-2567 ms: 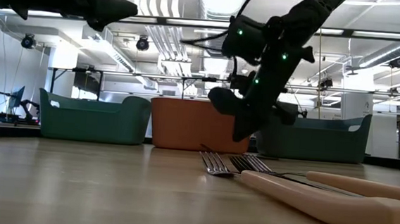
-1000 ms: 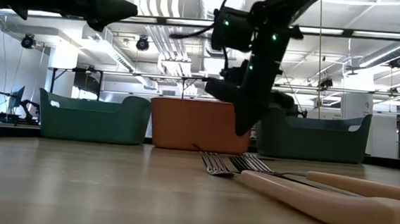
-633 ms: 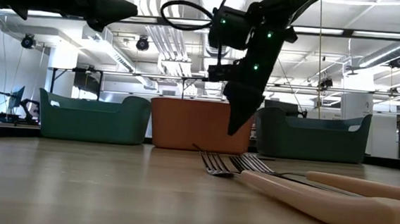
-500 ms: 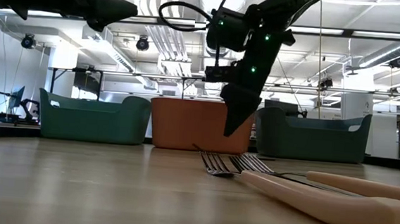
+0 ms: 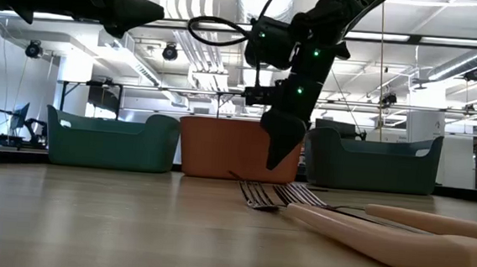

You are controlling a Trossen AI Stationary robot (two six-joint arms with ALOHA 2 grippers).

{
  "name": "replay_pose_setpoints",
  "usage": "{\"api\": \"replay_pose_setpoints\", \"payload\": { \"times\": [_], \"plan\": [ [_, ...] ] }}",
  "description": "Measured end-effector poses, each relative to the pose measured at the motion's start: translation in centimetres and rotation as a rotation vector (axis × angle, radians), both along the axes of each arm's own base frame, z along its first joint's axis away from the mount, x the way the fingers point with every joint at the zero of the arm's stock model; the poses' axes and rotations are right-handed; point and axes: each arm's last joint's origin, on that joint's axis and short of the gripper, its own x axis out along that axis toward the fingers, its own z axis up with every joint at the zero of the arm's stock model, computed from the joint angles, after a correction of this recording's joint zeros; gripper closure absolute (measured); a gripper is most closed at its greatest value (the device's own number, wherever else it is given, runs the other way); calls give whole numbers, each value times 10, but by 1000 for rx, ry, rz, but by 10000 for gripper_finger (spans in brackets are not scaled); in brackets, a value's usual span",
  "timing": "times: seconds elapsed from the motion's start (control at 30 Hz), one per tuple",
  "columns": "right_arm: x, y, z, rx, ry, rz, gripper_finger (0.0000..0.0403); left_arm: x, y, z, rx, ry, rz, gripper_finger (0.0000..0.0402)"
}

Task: Sort silverware by color (type)
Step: Put the black fork into the orange bin

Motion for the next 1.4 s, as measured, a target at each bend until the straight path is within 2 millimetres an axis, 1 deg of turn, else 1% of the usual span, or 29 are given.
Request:
{"api": "replay_pose_setpoints", "payload": {
  "times": [0.1, 0.33, 0.63, 0.77, 1.0, 1.2, 1.3, 1.4],
  "plan": [
    [0, -4, -5, -1, 13, -10, 269, 0, 0, 0, 0, 0, 0, 324],
    [1, -10, -27, 26, 56, -49, 268, 0, 0, 0, 0, 0, 0, 324],
    [2, -13, -37, 75, 62, -79, 272, 0, 0, 0, -3, -2, 0, 324],
    [3, -13, -38, 136, 55, -62, 296, 0, 0, 0, -3, -4, 0, 324],
    [4, -11, -39, 155, 55, -27, 381, 0, 0, 1, -18, -17, -2, 324],
    [3, -10, -34, 169, 39, -16, 391, 0, 0, 2, -21, -21, -2, 324],
    [2, -9, -25, 191, 14, -4, 392, 0, 0, 2, -21, -21, -2, 324],
    [0, -4, -14, 254, -20, 32, 393, -1, 0, 2, -20, -22, -2, 324]
  ]
}}
